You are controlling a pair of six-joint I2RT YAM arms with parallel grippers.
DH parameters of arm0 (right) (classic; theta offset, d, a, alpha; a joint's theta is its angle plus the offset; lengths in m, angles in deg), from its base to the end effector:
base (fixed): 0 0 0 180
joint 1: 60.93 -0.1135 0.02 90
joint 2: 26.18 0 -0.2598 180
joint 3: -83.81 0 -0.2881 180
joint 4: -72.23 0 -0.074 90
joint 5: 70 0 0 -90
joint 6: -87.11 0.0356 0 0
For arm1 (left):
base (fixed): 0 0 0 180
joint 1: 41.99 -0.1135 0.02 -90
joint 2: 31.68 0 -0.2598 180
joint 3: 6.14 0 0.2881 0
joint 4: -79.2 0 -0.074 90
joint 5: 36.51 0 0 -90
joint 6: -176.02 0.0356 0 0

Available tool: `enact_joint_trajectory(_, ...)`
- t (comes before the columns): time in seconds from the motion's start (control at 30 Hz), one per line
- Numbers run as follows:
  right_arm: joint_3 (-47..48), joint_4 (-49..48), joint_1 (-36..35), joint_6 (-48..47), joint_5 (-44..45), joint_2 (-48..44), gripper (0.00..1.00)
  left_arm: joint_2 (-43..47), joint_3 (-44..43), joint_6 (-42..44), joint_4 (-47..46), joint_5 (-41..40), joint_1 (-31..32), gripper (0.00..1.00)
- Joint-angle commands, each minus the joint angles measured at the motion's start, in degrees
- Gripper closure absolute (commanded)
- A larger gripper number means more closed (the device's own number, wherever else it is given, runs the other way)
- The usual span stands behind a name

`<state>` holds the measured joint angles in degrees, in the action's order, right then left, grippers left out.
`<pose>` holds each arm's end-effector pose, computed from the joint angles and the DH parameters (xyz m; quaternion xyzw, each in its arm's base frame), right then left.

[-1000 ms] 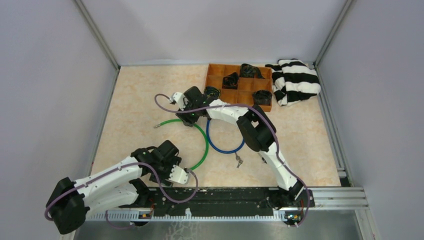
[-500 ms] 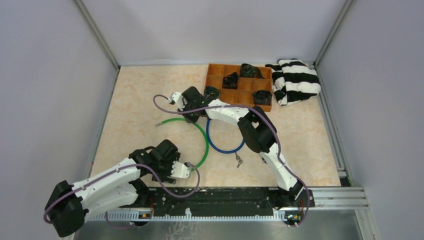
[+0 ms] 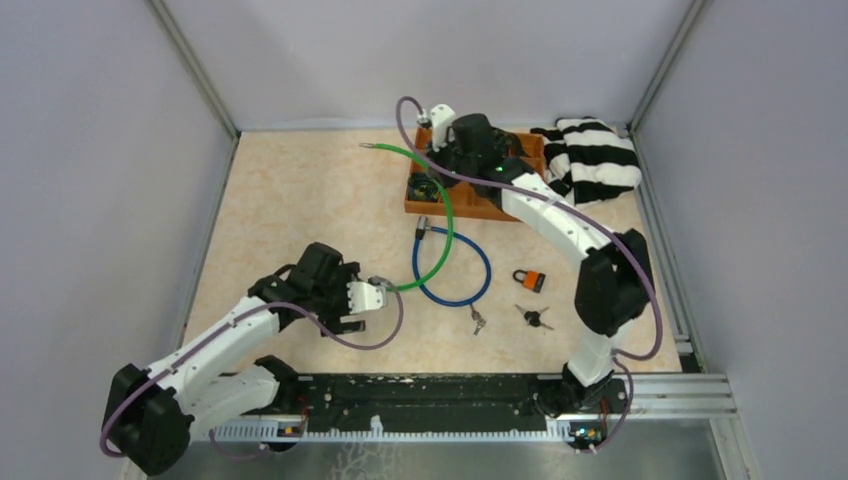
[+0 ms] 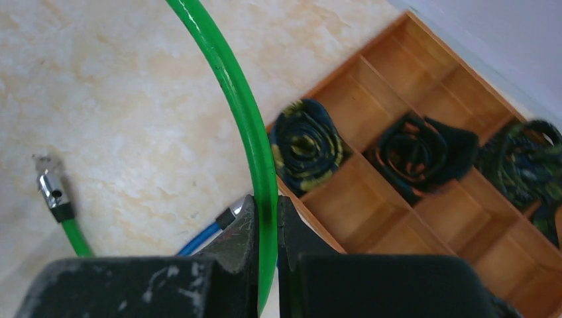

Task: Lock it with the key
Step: Lock the lock.

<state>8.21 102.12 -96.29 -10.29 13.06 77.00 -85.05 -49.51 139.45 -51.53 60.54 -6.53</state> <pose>0.3753 0.2716 0.3201 -0.3417 0.7882 0.1735 0.4814 0.1641 -0.1222 0.1780 0.6855 0.6757 -0.0173 0.2705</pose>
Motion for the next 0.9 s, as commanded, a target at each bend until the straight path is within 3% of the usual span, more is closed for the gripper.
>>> enact_joint_trajectory(0.0, -9.10, -6.37, 5.48, 8.27, 0.90, -7.80, 1.00, -6.87, -7.02, -3.76, -3.58, 8.58, -6.60, 0.00)
enact_joint_trajectory(0.3, -21.48, -11.56, 10.66, 17.67, -0.53, -16.27, 1.00, -27.06, -21.97, -24.19, -4.99, 17.86, -14.99, 0.07)
enact_joint_trajectory(0.53, -23.70, -13.44, 10.66, 19.44, -1.48, -15.67, 1.00, -36.75, -27.51, -40.22, -5.26, 16.38, -17.62, 0.12)
enact_joint_trajectory(0.87, -24.32, -14.46, 10.73, 19.09, -2.57, -15.81, 1.00, -43.53, -29.00, -44.27, -6.66, 11.47, -17.71, 0.25)
